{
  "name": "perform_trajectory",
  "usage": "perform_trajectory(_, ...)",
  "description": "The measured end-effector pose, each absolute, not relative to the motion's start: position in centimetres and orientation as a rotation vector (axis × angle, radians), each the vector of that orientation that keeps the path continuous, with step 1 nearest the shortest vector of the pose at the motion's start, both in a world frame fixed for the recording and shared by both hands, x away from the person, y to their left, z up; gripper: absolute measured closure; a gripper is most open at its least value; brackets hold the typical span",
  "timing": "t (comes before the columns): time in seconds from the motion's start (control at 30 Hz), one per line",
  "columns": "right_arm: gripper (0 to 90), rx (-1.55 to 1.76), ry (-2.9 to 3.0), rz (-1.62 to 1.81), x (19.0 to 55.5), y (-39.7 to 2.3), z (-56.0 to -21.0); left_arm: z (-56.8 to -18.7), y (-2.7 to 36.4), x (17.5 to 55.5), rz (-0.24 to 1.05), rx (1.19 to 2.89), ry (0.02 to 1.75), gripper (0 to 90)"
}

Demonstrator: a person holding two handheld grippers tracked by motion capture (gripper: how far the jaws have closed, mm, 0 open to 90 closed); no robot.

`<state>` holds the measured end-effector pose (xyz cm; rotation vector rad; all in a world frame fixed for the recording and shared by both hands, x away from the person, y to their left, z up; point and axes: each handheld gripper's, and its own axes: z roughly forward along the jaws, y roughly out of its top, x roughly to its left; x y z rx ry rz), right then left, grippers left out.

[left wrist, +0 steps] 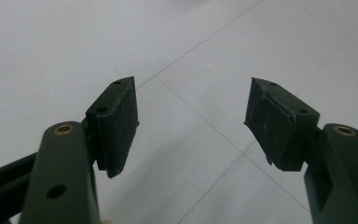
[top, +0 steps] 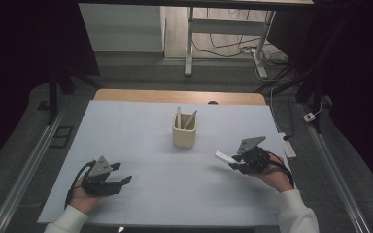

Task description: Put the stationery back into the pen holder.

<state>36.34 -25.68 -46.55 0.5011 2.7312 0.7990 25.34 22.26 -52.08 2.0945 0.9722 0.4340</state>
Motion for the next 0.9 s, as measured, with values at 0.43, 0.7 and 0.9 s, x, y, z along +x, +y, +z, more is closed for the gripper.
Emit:
perform_trajectory(0.43,66.6,0.466,2.738,0.857,35.7,-23.8,-45.7,-51.2,21.1,25.2,0.460,2.138,0.909,33.4)
perform_trajectory(0.7,66.6,0.410,2.758,0.869,35.1,-21.7,-45.6,-50.7,20.0,25.3,0.469,2.177,0.876,32.6)
perform_trajectory(0.9,66.6,0.373,2.771,0.872,34.7,-20.5,-45.7,-49.8,18.3,25.8,0.481,2.226,0.816,31.2)
